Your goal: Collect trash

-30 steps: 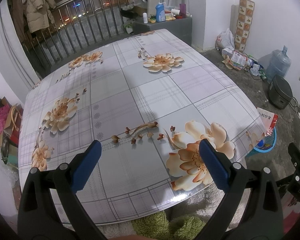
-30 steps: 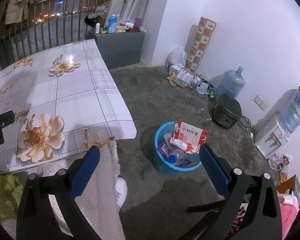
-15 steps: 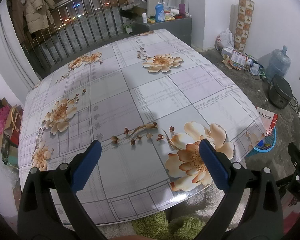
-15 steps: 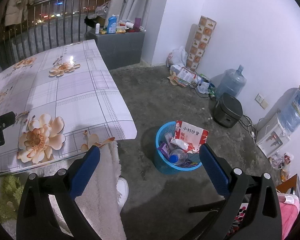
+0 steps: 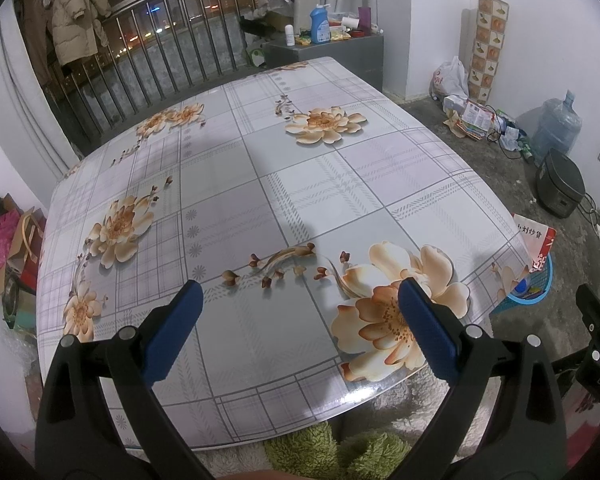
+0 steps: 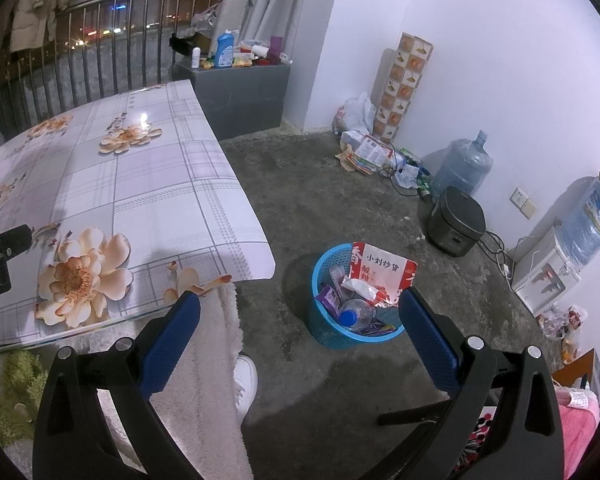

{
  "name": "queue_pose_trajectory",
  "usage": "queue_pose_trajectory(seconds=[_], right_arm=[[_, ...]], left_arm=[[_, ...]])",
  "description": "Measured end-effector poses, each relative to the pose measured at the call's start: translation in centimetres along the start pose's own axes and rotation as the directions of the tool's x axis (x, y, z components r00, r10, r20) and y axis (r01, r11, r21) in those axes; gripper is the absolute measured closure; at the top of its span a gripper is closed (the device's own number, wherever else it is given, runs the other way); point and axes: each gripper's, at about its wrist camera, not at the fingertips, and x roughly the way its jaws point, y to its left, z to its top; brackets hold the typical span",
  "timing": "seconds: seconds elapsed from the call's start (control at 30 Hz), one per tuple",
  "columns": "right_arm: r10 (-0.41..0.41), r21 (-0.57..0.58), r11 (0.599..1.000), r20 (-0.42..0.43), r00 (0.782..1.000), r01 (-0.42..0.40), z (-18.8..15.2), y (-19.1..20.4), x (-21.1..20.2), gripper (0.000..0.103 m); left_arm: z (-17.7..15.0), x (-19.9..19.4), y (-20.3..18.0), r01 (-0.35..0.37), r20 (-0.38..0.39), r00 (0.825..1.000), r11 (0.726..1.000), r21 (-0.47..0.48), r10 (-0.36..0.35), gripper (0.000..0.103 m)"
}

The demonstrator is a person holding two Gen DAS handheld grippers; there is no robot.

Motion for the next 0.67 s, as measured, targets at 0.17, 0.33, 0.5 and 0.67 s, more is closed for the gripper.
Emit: queue_pose_trajectory(seconds=[0.17, 0.33, 0.5, 0.67], right_arm=[[0.0, 0.001, 1.0, 0.0, 1.0, 0.0, 0.0, 0.07, -0.03, 0.006], [-0.001, 0.002, 1.0, 0.0, 1.0, 0.001, -0.07, 0.11, -0.05, 0.006], [-0.001, 0.002, 1.0, 0.0, 1.0, 0.001, -0.08, 0.14, -0.07, 0.006], [-0.001, 0.003, 1.0, 0.001, 1.0, 0.001, 0.06, 0.2, -0.08, 0.006]], left_arm=[[-0.05, 0.0, 0.04, 0.001, -0.002, 1.0, 1.0, 0.0, -0.001, 0.009], [0.05, -0.01, 0.06, 0.001, -0.002, 1.0, 1.0, -0.001, -0.001, 0.009], [0.0, 0.05, 0.11, 0.002, -0.008, 1.0, 1.0, -0.001, -0.002, 0.009], [-0.09, 0.12, 0.21, 0.004, -0.015, 1.0, 1.0, 0.0, -0.004, 0.009]])
